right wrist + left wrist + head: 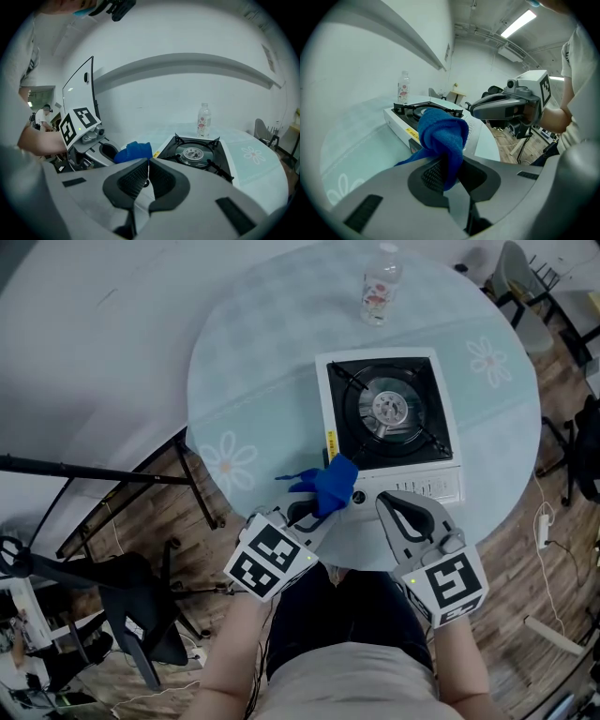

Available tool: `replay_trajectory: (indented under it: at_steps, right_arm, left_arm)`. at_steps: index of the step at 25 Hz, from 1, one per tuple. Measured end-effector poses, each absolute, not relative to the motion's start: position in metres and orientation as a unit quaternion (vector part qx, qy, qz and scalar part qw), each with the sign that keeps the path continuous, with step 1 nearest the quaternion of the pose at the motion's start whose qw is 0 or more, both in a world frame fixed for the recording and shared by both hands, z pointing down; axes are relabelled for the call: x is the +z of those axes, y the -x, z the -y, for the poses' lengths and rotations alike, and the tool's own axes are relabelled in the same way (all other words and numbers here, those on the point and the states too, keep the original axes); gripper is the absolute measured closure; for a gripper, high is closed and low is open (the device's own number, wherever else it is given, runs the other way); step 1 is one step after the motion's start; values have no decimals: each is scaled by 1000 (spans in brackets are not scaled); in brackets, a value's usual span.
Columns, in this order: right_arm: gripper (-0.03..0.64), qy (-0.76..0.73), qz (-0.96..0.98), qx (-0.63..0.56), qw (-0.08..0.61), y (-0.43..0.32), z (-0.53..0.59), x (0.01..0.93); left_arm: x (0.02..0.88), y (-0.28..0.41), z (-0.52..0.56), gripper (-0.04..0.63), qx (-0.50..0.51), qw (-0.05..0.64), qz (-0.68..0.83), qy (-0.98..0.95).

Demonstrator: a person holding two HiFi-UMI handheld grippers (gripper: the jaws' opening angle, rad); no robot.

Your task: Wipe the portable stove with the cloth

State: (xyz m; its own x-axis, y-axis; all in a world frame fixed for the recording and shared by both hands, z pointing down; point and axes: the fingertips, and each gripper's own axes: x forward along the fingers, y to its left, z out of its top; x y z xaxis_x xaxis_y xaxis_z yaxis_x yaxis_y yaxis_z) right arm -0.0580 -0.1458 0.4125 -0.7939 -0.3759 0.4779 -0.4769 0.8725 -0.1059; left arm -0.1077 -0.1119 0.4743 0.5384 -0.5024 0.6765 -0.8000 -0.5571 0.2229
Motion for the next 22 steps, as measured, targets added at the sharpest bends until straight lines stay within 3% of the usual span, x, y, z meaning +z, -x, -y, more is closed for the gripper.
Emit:
replay_trajectory:
  at_steps: [22]
  right_arm:
    - [594, -283, 924, 125, 226, 10, 145, 418]
  left_arm:
    - [475, 68, 115, 534, 325, 254, 329, -850]
